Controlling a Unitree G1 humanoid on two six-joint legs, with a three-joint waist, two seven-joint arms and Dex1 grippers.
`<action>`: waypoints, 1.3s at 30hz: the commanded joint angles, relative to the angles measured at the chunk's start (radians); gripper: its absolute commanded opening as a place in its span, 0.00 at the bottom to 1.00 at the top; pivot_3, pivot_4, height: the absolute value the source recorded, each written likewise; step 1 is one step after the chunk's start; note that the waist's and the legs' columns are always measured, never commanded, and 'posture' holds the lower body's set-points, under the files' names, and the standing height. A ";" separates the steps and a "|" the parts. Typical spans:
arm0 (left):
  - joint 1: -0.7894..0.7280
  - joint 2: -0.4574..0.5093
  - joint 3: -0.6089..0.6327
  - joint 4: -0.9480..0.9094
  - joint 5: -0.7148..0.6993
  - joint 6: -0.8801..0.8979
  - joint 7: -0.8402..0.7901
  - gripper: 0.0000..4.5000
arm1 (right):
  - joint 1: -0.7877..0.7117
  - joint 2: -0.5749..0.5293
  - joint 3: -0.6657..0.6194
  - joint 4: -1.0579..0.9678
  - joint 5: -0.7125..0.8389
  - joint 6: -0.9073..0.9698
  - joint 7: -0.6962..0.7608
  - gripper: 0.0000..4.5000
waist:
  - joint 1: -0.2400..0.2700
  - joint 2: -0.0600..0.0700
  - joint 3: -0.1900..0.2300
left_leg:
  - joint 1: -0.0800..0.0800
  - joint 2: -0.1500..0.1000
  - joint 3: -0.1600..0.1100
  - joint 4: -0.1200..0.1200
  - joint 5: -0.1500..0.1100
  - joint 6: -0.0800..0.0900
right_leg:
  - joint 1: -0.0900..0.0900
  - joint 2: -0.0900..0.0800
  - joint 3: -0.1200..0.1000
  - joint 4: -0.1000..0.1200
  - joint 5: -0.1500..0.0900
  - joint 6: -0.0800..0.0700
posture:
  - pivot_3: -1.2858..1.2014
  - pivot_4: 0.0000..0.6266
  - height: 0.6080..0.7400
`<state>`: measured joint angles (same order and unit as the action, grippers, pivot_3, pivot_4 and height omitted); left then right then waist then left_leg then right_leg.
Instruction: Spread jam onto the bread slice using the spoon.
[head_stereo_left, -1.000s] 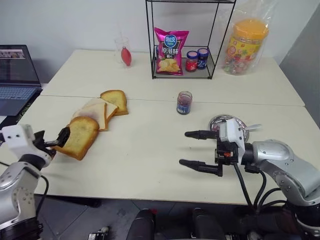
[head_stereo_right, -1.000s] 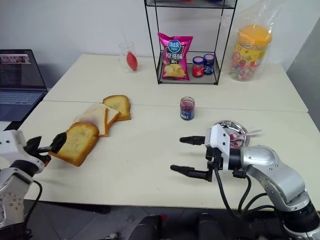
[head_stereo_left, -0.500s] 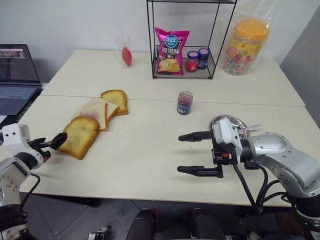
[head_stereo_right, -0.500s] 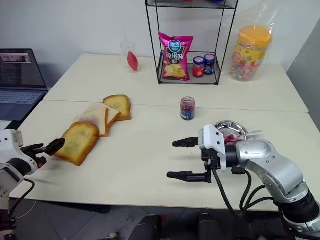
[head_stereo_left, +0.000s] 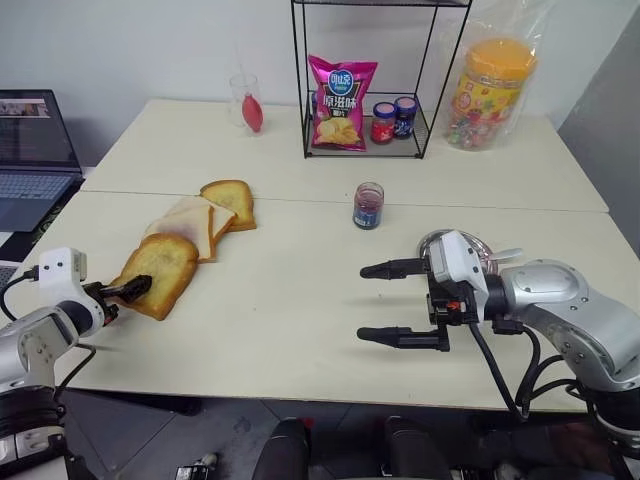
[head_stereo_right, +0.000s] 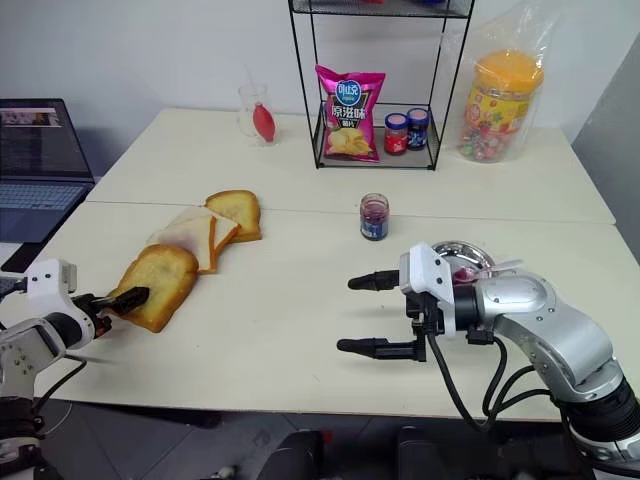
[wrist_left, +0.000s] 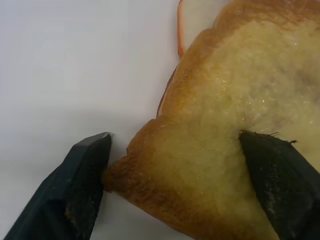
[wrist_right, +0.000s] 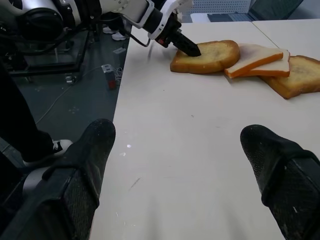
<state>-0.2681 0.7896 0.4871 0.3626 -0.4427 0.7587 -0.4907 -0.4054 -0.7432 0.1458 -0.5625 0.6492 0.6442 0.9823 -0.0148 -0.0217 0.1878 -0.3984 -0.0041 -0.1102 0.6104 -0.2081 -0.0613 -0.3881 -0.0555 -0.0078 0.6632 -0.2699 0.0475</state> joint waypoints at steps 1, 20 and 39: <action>-0.002 0.013 -0.013 0.008 0.020 0.010 0.004 0.71 | -0.013 -0.012 -0.031 -0.024 0.011 -0.002 0.007 1.00 | 0.000 0.000 0.000 | 0.000 0.000 0.000 0.000 0.000 0.000 | 0.000 0.000 0.000 0.000 0.000 0.000 | 0.52 0.24 1.00; 0.100 -0.202 0.213 -0.419 -0.328 0.144 0.003 0.00 | -0.026 -0.038 -0.049 -0.022 0.010 -0.009 0.021 1.00 | 0.016 -0.003 0.001 | -0.002 -0.001 0.000 0.000 0.000 -0.001 | 0.000 -0.003 0.000 -0.002 0.001 0.001 | 0.52 0.24 1.00; 0.128 -0.440 -0.102 -0.766 -0.471 0.228 0.192 0.00 | 0.086 -0.143 -0.089 -0.061 -0.008 -0.018 0.051 1.00 | 0.014 -0.005 0.001 | -0.002 -0.002 0.001 0.001 0.000 -0.001 | 0.001 -0.001 0.001 -0.002 0.001 0.001 | 0.52 0.24 1.00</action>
<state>-0.1497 0.3625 0.4204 -0.3433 -0.9257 1.0182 -0.3139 -0.3273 -0.8645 0.0944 -0.5818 0.6462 0.6427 1.0235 -0.0012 -0.0266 0.1889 -0.4003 -0.0056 -0.1090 0.6113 -0.2080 -0.0623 -0.3875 -0.0569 -0.0066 0.6607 -0.2690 0.0489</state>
